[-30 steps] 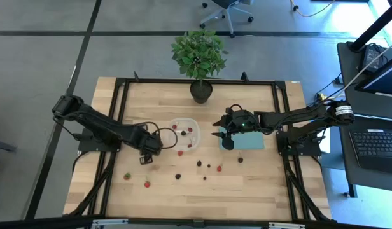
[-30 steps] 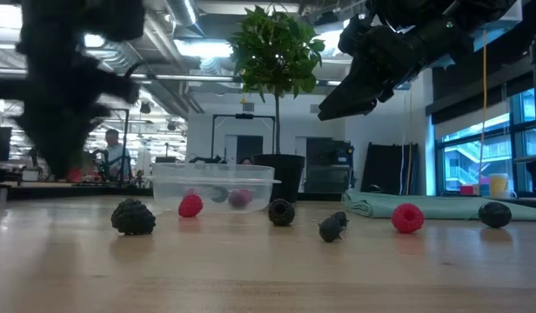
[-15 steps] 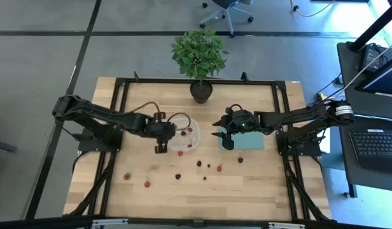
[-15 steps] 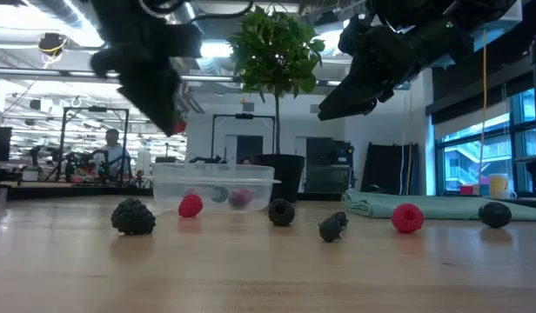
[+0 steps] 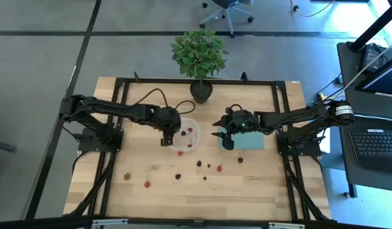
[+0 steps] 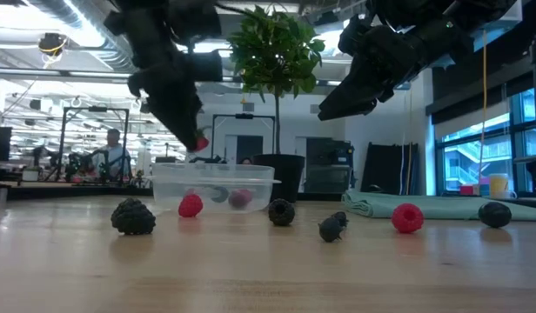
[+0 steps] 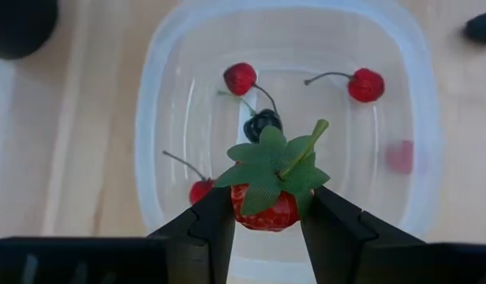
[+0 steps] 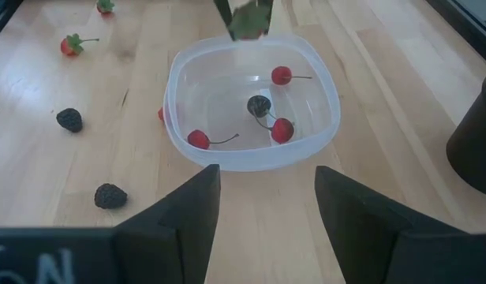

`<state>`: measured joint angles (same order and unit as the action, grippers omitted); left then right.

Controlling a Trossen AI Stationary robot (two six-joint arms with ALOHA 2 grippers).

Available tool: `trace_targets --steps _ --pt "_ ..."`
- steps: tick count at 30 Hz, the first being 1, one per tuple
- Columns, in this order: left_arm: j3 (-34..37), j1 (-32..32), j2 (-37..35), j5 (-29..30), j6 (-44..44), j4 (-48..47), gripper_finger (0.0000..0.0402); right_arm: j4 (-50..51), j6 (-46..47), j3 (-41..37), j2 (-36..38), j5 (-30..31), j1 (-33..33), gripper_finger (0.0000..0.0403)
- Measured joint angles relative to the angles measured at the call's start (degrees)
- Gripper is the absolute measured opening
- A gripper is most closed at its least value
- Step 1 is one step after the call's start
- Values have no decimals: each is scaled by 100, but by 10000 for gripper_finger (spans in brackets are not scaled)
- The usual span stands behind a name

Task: Pick and placing Produce into tupperware
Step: Put the top strawberry into the container

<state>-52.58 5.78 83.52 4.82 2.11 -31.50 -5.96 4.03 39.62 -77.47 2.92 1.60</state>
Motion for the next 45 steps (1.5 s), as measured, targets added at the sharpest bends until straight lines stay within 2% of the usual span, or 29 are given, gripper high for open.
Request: trace_targets --steps 10,45 --pt "-2 -4 662 -4 3 118 123 15 0 0 0 0 -1 209" --pt "-7 -7 690 2 -46 176 123 24 0 0 0 0 -1 209"
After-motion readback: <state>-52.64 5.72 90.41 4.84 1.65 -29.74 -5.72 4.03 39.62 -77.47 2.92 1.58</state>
